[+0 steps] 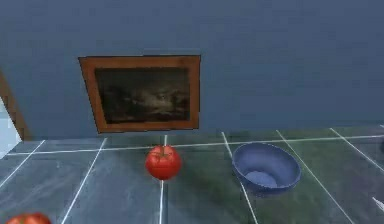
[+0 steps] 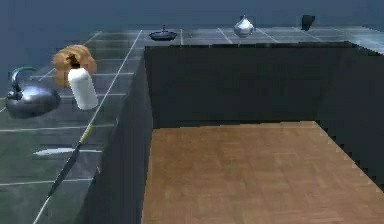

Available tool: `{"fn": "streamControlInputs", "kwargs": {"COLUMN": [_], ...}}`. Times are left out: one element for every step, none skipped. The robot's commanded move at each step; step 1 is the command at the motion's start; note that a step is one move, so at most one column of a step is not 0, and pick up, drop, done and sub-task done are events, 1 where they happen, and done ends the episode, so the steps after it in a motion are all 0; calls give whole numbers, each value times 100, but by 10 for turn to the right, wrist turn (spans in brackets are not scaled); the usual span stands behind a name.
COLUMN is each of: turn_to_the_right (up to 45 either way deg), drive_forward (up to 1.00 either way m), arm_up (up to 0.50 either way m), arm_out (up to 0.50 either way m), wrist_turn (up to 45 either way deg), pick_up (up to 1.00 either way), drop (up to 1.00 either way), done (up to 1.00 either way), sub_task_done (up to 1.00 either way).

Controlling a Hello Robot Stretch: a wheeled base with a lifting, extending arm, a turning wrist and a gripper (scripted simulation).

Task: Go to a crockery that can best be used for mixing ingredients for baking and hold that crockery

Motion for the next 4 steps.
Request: {"fn": "streamControlInputs", "kwargs": {"turn_to_the_right": [-450, -180, 0, 0], "drive_forward": [0, 0, 0, 0], "arm_up": [0, 0, 50, 38], "arm_out": [0, 0, 0, 0], "wrist_turn": [0, 0, 0, 0], "pick_up": [0, 0, 0, 0], "drop": [0, 0, 0, 0], "done": [0, 0, 0, 0], "sub_task_done": [0, 0, 0, 0]}}
